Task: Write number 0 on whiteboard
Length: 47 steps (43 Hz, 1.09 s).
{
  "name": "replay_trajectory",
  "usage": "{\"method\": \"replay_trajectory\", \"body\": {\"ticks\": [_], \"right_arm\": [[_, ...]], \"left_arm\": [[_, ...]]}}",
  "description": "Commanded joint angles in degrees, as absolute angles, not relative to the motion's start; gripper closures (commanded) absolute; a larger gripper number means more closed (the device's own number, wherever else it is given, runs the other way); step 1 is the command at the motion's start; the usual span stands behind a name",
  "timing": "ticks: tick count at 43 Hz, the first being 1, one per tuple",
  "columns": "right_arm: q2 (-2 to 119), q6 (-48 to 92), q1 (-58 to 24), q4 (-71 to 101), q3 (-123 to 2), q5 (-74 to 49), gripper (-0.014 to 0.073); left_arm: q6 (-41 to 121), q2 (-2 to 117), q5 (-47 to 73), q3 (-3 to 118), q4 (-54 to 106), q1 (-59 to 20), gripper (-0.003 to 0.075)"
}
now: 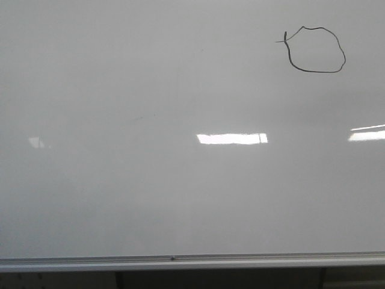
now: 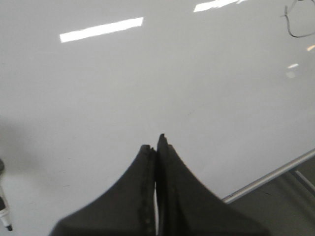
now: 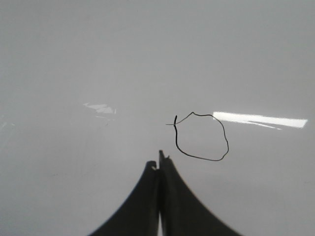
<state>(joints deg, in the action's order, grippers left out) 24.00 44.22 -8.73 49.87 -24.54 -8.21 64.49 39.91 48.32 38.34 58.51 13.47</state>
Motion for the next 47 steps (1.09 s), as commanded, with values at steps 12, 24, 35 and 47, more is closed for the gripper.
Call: {"method": "replay_trajectory", "body": {"ticks": [12, 24, 35, 47], "right_arm": [[23.56, 44.39, -8.37, 50.48, -26.01, -5.37, 0.0662], [23.56, 44.39, -8.37, 50.48, -26.01, -5.37, 0.0662], [23.56, 44.39, -8.37, 50.48, -26.01, -5.37, 0.0662], [23.56, 44.39, -8.37, 50.48, -26.01, -5.37, 0.0662]], "left_arm": [[65.91, 25.70, 45.46, 34.01, 64.04, 11.28, 0.0739], [65.91, 24.81, 45.46, 34.01, 64.04, 11.28, 0.0739], [65.91, 24.81, 45.46, 33.91, 64.04, 11.28, 0.0739], [65.26, 24.81, 44.14, 33.68, 64.27, 11.28, 0.0739]]}}
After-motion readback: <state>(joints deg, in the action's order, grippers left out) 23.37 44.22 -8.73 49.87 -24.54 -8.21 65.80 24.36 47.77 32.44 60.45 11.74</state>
